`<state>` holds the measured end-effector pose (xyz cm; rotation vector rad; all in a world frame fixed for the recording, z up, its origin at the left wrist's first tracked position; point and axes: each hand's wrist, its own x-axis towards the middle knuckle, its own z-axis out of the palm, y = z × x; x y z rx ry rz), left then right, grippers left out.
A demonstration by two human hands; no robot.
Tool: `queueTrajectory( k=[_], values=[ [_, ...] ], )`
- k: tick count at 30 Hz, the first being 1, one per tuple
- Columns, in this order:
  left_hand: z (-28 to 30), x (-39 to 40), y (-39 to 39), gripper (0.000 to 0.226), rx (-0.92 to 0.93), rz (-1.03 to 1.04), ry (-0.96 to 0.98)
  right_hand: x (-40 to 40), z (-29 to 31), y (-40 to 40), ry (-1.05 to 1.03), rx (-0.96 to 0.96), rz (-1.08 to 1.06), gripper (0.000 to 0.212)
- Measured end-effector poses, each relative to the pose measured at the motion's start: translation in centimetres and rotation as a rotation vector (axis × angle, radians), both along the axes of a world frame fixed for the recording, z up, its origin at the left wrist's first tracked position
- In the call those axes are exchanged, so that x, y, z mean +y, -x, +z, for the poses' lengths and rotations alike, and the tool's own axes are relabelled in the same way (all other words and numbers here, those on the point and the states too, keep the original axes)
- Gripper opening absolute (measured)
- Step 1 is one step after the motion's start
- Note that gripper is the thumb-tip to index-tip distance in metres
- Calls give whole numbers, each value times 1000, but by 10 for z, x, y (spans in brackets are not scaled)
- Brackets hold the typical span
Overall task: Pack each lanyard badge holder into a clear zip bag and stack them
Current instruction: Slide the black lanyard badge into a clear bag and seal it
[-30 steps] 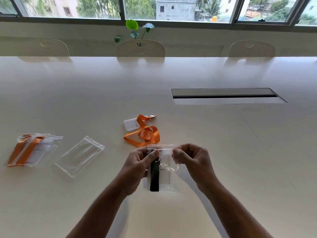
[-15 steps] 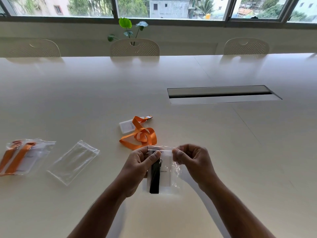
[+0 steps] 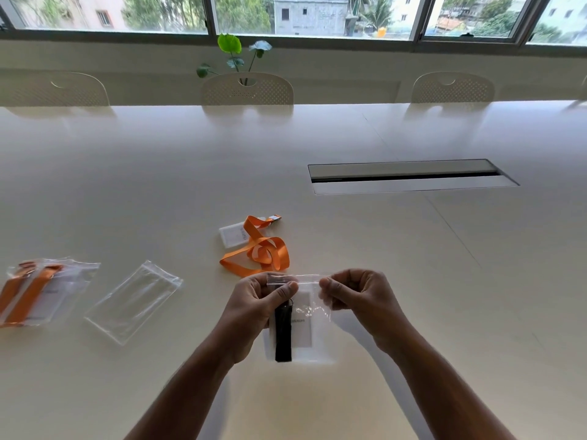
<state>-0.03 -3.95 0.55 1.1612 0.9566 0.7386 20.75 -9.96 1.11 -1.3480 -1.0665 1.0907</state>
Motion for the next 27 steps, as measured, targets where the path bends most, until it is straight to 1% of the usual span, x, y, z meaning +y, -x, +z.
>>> queueTrajectory(
  k=[3, 6, 9, 12, 14, 16, 19, 24, 27],
  values=[
    [1, -1, 2, 43, 39, -7, -22, 0, 1, -2, -9, -63, 14, 17],
    [3, -2, 3, 45, 37, -7, -34, 0, 1, -1, -35, -60, -4, 13],
    [7, -2, 2, 45, 12, 14, -24, 1, 0, 3, -32, -16, -23, 21],
    [11, -2, 3, 46, -4, 33, -22, 1, 1, 4, 35, 69, 70, 37],
    [12, -4, 3, 48, 5, 28, -28, 1, 2, 4, 68, 74, 139, 43],
    [12, -6, 2, 50, 1, 25, -24, 2, 1, 5, 59, 64, 155, 39],
    [9, -12, 2, 54, -6, 29, -14, 4, -1, 6, 59, 107, 126, 36],
    [4, -22, 9, 51, 4, -20, 30, 10, 0, 1, 69, 174, 135, 40],
    [3, -26, 12, 51, 27, 20, 28, 13, -1, 1, 96, 230, 155, 47]
  ],
)
